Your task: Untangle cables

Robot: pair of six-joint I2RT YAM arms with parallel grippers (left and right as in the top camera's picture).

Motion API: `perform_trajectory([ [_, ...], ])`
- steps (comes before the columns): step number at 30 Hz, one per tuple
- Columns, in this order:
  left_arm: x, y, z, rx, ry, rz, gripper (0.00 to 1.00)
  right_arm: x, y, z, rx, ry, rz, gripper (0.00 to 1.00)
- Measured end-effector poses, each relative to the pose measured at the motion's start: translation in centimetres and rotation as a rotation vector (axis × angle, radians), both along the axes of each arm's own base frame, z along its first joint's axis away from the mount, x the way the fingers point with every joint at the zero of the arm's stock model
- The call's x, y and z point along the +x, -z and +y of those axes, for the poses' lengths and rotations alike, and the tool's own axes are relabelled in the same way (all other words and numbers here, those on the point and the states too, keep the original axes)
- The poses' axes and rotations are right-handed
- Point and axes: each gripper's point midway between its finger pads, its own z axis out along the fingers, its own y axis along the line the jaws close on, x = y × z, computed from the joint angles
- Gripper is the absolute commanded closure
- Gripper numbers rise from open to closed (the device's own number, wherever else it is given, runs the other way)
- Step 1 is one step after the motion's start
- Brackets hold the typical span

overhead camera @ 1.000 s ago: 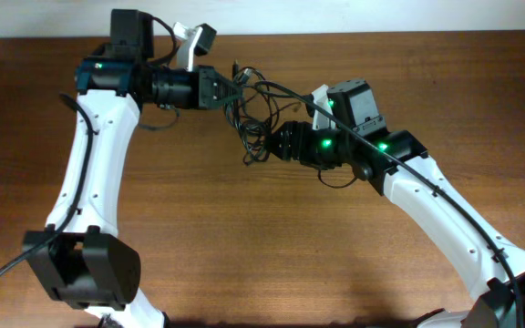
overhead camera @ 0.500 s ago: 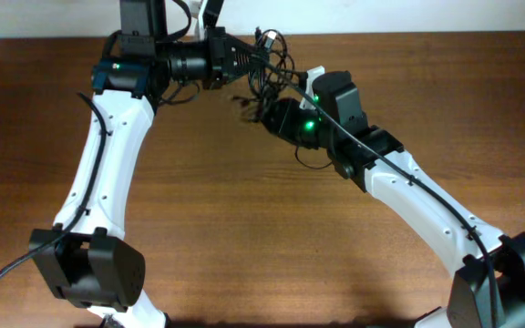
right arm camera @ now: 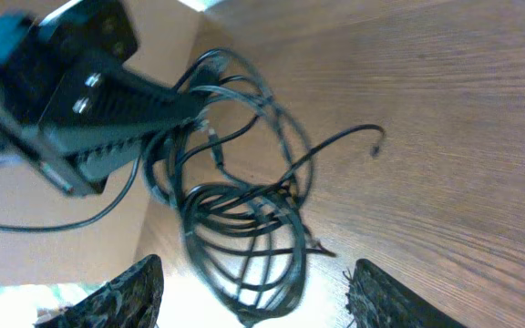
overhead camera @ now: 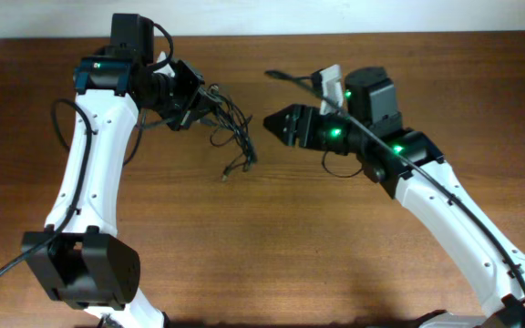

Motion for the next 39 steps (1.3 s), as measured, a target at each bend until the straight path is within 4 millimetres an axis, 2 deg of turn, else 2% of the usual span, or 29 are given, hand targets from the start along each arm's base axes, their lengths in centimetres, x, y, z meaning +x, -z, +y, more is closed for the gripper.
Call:
perform_trajectory([
  [2, -0.1, 0.1, 0.0, -0.029, -0.069, 0.061, 1.00, -1.2, 0.0, 1.5, -0.026, -0.078, -0.057, 0.35],
  [3, -0.1, 0.1, 0.0, -0.039, -0.091, 0.079, 1.00, -1.6, 0.0, 2.0, -0.037, -0.106, -0.079, 0.39],
  [5, -0.1, 0.1, 0.0, -0.045, -0.104, 0.090, 1.00, -2.5, 0.9, 3.1, -0.076, -0.154, -0.103, 0.54],
  [7, -0.2, -0.1, -0.1, -0.056, -0.102, 0.094, 1.00, -2.4, 2.4, 3.7, -0.121, -0.165, -0.104, 0.65],
  [8, -0.2, -0.2, -0.3, -0.066, -0.096, 0.095, 1.00, -1.9, 3.3, 3.6, -0.141, -0.154, -0.100, 0.78],
  [10, -0.6, -0.2, -0.6, -0.076, -0.066, 0.095, 1.00, -1.3, 4.0, 3.7, -0.159, -0.147, -0.107, 0.96],
  [13, -1.7, 0.1, -0.5, -0.049, 0.008, 0.090, 1.00, -0.3, 3.6, 3.5, -0.154, -0.126, -0.145, 0.96],
  [15, -2.0, 1.2, 0.5, 0.076, 0.087, 0.031, 1.00, 0.2, 3.7, 2.2, -0.153, -0.095, -0.113, 0.96],
  [16, -2.0, 1.7, 0.8, 0.140, 0.130, 0.000, 1.00, 0.5, 3.1, 0.3, -0.138, -0.062, -0.086, 0.96],
  [17, -2.2, 1.8, 0.2, 0.175, 0.182, -0.029, 1.00, 0.6, 1.8, -1.4, -0.121, -0.028, -0.081, 0.96],
  [20, -2.8, 1.7, -1.7, 0.193, 0.257, -0.060, 1.00, -0.6, -1.1, -5.0, -0.066, 0.023, -0.046, 0.96],
  [22, -3.3, 0.8, -2.4, 0.183, 0.278, -0.084, 1.00, -0.9, -2.2, -7.1, -0.015, 0.074, 0.006, 0.96],
  [24, -3.5, 0.4, -3.0, 0.170, 0.294, -0.094, 1.00, -1.2, -2.3, -8.6, 0.024, 0.101, 0.072, 0.96],
  [25, -3.6, 0.4, -3.3, 0.170, 0.301, -0.094, 1.00, -1.3, -2.2, -9.2, 0.035, 0.115, 0.095, 0.96],
  [26, -3.6, 0.5, -3.2, 0.177, 0.302, -0.095, 1.00, -1.3, -1.9, -10.1, 0.028, 0.141, 0.119, 0.86],
  [27, -2.6, 1.5, -0.1, 0.318, 0.241, -0.093, 1.00, -0.9, -1.8, -12.6, 0.005, 0.226, 0.122, 0.76],
  [28, -1.3, 2.6, 5.0, 0.453, 0.133, -0.065, 1.00, -0.8, -2.0, -15.2, -0.028, 0.305, 0.113, 0.67],
  [29, -0.9, 3.0, 7.7, 0.516, 0.074, -0.046, 1.00, -1.5, -1.7, -15.5, -0.055, 0.307, 0.125, 0.54],
  [30, -0.9, 3.0, 8.0, 0.539, 0.072, -0.045, 1.00, -2.2, -1.0, -15.5, -0.079, 0.291, 0.148, 0.43],
  [31, -1.0, 3.0, 7.1, 0.529, 0.092, -0.050, 1.00, -2.4, -0.7, -15.3, -0.097, 0.277, 0.149, 0.30],
  [32, -1.1, 3.0, 6.3, 0.514, 0.110, -0.055, 1.00, -2.5, -0.7, -14.8, -0.106, 0.258, 0.134, 0.27],
  [35, -1.3, 2.4, 3.2, 0.426, 0.210, -0.107, 1.00, -1.7, -1.5, -11.4, -0.105, 0.163, 0.033, 0.26],
  [37, -1.7, 1.6, -0.1, 0.322, 0.342, -0.183, 1.00, -1.1, -0.4, -8.2, -0.099, 0.089, 0.025, 0.25],
  [39, -2.0, 1.1, -1.1, 0.272, 0.402, -0.220, 1.00, 0.0, 1.6, -5.2, -0.092, 0.036, 0.041, 0.25],
])
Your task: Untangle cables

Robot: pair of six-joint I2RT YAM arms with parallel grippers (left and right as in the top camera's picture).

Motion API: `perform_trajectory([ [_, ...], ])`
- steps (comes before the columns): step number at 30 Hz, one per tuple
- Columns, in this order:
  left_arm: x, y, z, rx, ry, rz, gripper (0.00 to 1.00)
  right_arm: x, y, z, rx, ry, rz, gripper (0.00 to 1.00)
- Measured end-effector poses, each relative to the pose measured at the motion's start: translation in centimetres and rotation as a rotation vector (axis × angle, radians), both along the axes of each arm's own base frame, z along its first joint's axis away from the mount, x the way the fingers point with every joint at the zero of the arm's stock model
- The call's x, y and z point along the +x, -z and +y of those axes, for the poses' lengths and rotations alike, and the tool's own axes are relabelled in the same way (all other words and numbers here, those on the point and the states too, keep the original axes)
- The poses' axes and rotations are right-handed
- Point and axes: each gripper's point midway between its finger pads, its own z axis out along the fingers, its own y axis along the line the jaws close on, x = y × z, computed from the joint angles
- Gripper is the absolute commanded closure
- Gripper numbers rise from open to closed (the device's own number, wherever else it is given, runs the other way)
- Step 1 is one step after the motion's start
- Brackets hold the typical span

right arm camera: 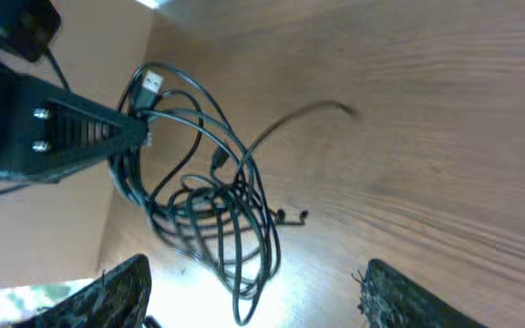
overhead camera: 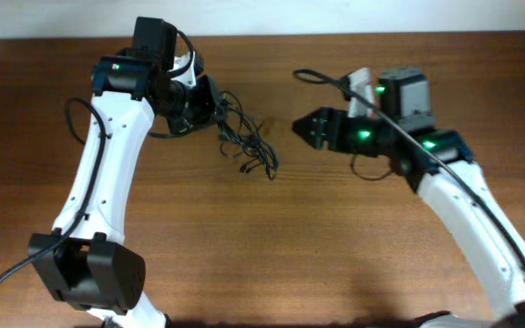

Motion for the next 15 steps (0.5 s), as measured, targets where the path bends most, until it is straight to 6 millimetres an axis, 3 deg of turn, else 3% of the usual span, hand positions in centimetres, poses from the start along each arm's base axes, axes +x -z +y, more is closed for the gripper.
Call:
perform_trajectory([
  [5, -0.1, -0.2, -0.5, -0.022, 0.035, -0.011, 1.00, -0.7, 3.8, 5.6, -0.012, -0.123, 0.045, 0.31],
  [7, -0.1, -0.3, -0.5, -0.022, 0.035, -0.012, 1.00, -0.9, 4.0, 6.0, -0.010, -0.133, 0.049, 0.33],
  [11, -0.1, -0.3, -0.5, -0.023, 0.035, -0.014, 1.00, -1.4, 3.7, 6.5, 0.013, -0.164, 0.054, 0.49],
  [13, -0.1, -0.3, -0.5, -0.026, 0.036, -0.014, 1.00, -2.3, 3.5, 7.7, 0.018, -0.202, 0.046, 0.60],
  [15, -0.1, -0.3, -0.5, -0.026, 0.036, -0.014, 1.00, -2.1, 4.0, 7.9, 0.017, -0.202, 0.052, 0.94],
])
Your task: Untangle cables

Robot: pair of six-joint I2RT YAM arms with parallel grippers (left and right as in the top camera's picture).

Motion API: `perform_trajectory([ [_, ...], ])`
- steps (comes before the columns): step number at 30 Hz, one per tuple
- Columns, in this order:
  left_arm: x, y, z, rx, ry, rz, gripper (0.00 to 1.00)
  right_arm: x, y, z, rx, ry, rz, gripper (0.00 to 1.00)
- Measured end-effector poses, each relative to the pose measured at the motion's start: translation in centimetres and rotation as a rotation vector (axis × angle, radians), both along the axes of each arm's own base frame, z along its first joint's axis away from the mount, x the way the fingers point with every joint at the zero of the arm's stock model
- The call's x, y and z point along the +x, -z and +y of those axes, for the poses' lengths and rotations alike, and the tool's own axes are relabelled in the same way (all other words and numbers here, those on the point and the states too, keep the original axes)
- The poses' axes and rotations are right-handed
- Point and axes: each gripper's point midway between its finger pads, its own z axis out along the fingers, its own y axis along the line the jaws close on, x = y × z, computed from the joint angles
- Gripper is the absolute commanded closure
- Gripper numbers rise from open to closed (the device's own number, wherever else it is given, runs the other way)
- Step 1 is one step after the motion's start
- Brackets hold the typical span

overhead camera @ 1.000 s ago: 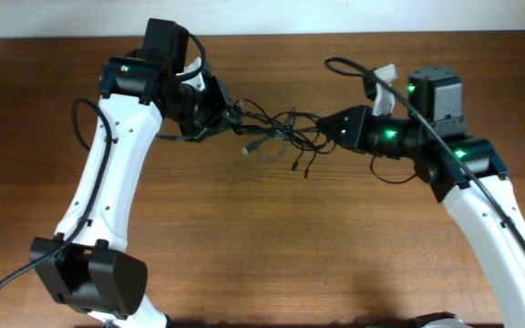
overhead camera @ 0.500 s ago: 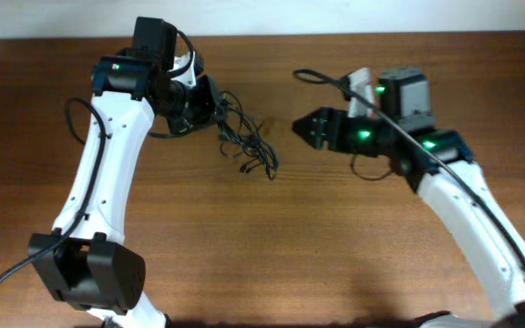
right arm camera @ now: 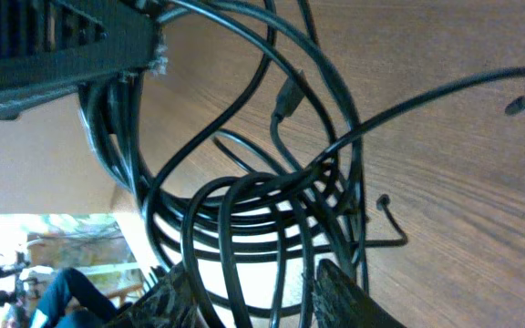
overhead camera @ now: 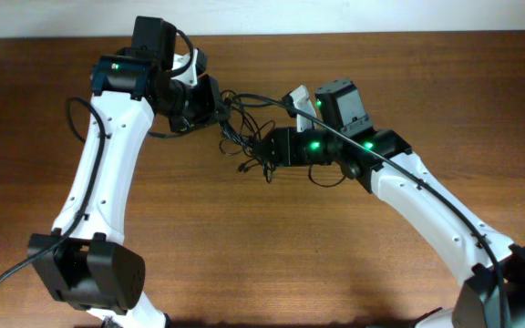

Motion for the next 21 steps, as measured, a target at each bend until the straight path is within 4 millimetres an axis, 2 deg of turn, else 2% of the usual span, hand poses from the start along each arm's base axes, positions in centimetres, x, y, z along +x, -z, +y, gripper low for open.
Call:
perform_trajectory([
  [1, 0.0, 0.0, 0.0, 0.000, 0.000, 0.000, 0.99, 0.3, 0.6, 0.0, -0.012, 0.007, 0.004, 0.96],
  [2, 0.0, 0.0, 0.0, 0.000, 0.000, 0.000, 0.90, 0.7, 1.1, -0.1, -0.027, 0.022, 0.001, 0.96],
  [3, 0.0, 0.0, 0.0, 0.000, 0.000, 0.000, 0.64, 1.1, 1.1, -0.3, -0.039, 0.039, -0.017, 0.96],
  [4, 0.1, 0.1, 0.3, 0.019, -0.004, -0.005, 0.44, 1.5, 0.8, -0.9, -0.054, 0.066, -0.036, 0.96],
  [5, 0.3, 0.4, 0.8, 0.052, -0.017, -0.009, 0.44, 1.7, 0.1, -1.2, -0.054, 0.081, -0.055, 0.96],
  [6, 0.7, 1.1, 2.3, 0.148, -0.054, -0.020, 0.51, 1.8, -2.1, -2.8, -0.045, 0.122, -0.096, 0.96],
  [7, 0.9, 1.4, 3.0, 0.194, -0.069, -0.026, 0.52, 1.6, -4.4, -4.5, -0.033, 0.158, -0.128, 0.96],
  [8, 0.8, 1.5, 3.1, 0.212, -0.068, -0.027, 0.52, 0.9, -5.7, -6.0, -0.029, 0.184, -0.127, 0.96],
  [9, 0.6, 1.5, 2.1, 0.223, -0.043, -0.034, 0.52, 0.6, -6.3, -7.1, -0.029, 0.206, -0.125, 0.96],
  [10, 0.5, 1.5, 1.7, 0.226, -0.033, -0.037, 0.51, 0.3, -5.9, -8.3, -0.043, 0.231, -0.084, 0.96],
  [13, 0.5, 1.5, 1.6, 0.223, -0.018, -0.044, 0.51, -0.5, -4.7, -8.9, -0.076, 0.238, -0.015, 0.96],
  [14, 0.9, 1.5, 2.3, 0.259, -0.024, -0.065, 0.52, -0.4, -4.3, -9.5, -0.092, 0.259, -0.005, 0.96],
  [15, 1.5, 1.7, 4.4, 0.316, -0.061, -0.075, 0.53, 0.1, -3.9, -11.5, -0.124, 0.319, 0.024, 0.96],
  [16, 2.0, 1.9, 7.0, 0.392, -0.111, -0.080, 0.55, 0.8, -4.7, -12.9, -0.132, 0.366, 0.021, 0.96],
  [18, 2.1, 2.0, 8.0, 0.441, -0.124, -0.086, 0.57, 1.3, -7.4, -14.8, -0.130, 0.421, 0.012, 0.96],
  [19, 2.2, 1.9, 7.9, 0.440, -0.123, -0.087, 0.56, 0.9, -7.7, -14.9, -0.137, 0.419, 0.029, 0.96],
  [20, 2.3, 1.8, 7.3, 0.405, -0.112, -0.094, 0.54, 0.3, -7.1, -14.4, -0.149, 0.401, 0.059, 0.96],
  [21, 2.4, 1.6, 6.4, 0.363, -0.086, -0.104, 0.53, 0.1, -6.4, -13.2, -0.159, 0.368, 0.072, 0.96],
])
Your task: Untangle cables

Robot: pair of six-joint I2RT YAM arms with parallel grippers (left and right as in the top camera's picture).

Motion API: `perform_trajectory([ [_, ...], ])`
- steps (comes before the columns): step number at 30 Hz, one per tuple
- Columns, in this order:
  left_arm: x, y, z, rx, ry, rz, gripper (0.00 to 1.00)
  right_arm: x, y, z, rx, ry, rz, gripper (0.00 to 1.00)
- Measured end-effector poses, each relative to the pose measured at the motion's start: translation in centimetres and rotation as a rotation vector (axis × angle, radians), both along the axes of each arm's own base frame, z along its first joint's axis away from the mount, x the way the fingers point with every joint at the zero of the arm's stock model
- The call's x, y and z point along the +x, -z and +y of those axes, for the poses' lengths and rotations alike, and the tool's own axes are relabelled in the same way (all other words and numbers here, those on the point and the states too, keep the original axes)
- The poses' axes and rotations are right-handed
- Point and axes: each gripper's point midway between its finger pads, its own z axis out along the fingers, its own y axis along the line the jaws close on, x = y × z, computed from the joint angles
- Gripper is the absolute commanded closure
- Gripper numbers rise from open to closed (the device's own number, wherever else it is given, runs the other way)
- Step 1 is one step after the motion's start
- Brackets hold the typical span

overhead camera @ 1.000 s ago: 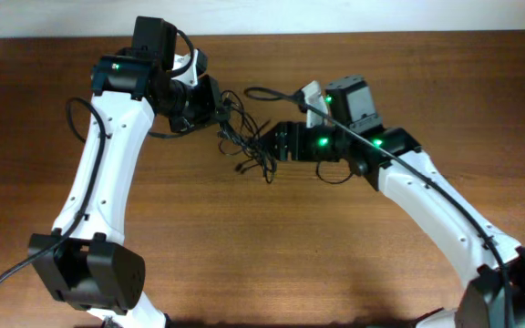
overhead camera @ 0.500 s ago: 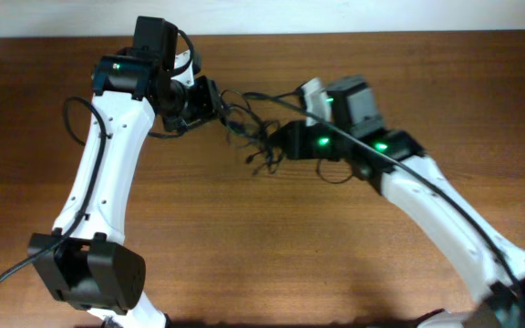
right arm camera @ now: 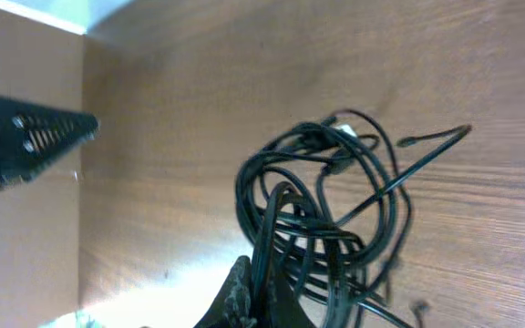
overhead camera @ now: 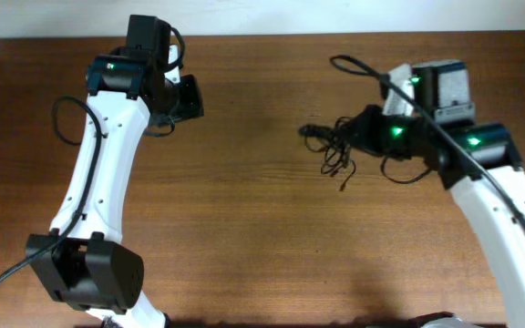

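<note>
A tangled bundle of thin black cables (overhead camera: 332, 150) hangs from my right gripper (overhead camera: 357, 133), right of the table's middle, with loose ends trailing down toward the wood. In the right wrist view the loops of the cable bundle (right arm camera: 331, 214) spread out in front of the fingers (right arm camera: 242, 290), which are shut on several strands. My left gripper (overhead camera: 196, 98) is at the far left of the table, well apart from the bundle, and holds nothing. The same left gripper (right arm camera: 87, 128) shows as a dark wedge at the left edge of the right wrist view.
The brown wooden table (overhead camera: 244, 237) carries nothing else. A pale wall runs along its far edge. The left arm's white links stretch down the left side, the right arm's down the right side.
The bundle has left my left gripper and is now in my right gripper alone. My right gripper has moved well to the right with it. My left gripper has pulled back slightly to the left.
My left gripper held the tangle at the far left with my right gripper open and apart from it. The left then carried it a little toward the middle. My right gripper came in around the loops, and now holds the whole bundle at the right.
</note>
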Motion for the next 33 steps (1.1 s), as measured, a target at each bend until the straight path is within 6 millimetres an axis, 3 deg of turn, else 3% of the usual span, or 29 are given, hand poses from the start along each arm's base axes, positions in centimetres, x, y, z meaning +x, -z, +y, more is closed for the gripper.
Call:
perform_trajectory([
  [1, -0.1, -0.5, -2.3, -0.071, 0.097, -0.017, 0.53, 0.0, 1.6, 1.8, -0.006, -0.036, 0.044, 0.92],
  [2, -0.4, -0.6, -3.6, -0.098, 0.153, -0.020, 0.53, 0.0, 2.3, 2.3, -0.008, -0.042, 0.068, 0.76],
  [4, -1.2, -1.0, -6.3, -0.144, 0.261, -0.028, 0.53, 0.4, 5.2, 3.3, -0.045, -0.024, 0.154, 0.01],
  [6, -1.1, -1.3, -7.2, -0.165, 0.294, -0.046, 0.53, 0.7, 8.8, 3.7, -0.089, -0.023, 0.250, 0.01],
  [8, -1.0, -1.3, -6.8, -0.165, 0.287, -0.048, 0.53, 1.6, 9.8, 2.1, -0.096, 0.022, 0.280, 0.01],
  [9, -1.1, -1.3, -7.1, -0.167, 0.294, -0.048, 0.54, 2.9, 9.9, -1.6, -0.094, 0.108, 0.290, 0.01],
  [11, -1.5, -1.0, -8.6, -0.167, 0.334, -0.037, 0.55, 3.0, 10.4, -5.8, -0.109, 0.172, 0.326, 0.01],
  [13, -3.1, 1.1, -13.3, -0.165, 0.445, 0.022, 0.56, 3.0, 10.7, -10.3, -0.123, 0.236, 0.342, 0.01],
  [15, -4.8, 3.9, -17.1, -0.155, 0.536, 0.095, 0.60, 2.9, 10.9, -12.9, -0.131, 0.270, 0.344, 0.01],
  [18, -7.9, 7.5, -21.9, -0.123, 0.682, 0.178, 0.75, 2.6, 11.0, -15.8, -0.146, 0.293, 0.337, 0.01],
  [19, -9.7, 9.1, -23.9, -0.098, 0.796, 0.199, 0.80, 2.6, 11.0, -16.1, -0.151, 0.289, 0.332, 0.01],
  [22, -12.6, 11.0, -26.4, -0.044, 1.071, 0.178, 0.73, 2.3, 11.1, -16.2, -0.162, 0.267, 0.331, 0.01],
  [24, -13.9, 13.0, -27.3, -0.024, 1.158, 0.209, 0.71, 2.2, 11.1, -16.1, -0.169, 0.250, 0.329, 0.01],
  [28, -13.3, 15.7, -27.5, 0.021, 1.191, 0.214, 0.66, 2.1, 11.1, -16.1, -0.171, 0.244, 0.330, 0.01],
  [31, -12.8, 15.9, -26.9, 0.067, 1.183, 0.213, 0.60, 2.1, 11.1, -16.1, -0.171, 0.243, 0.330, 0.01],
  [32, -12.7, 15.5, -26.6, 0.086, 1.180, 0.222, 0.52, 2.1, 11.1, -16.1, -0.172, 0.243, 0.329, 0.01],
  [33, -11.9, 14.5, -26.6, 0.120, 1.173, 0.198, 0.52, 2.1, 11.1, -16.1, -0.172, 0.241, 0.328, 0.01],
])
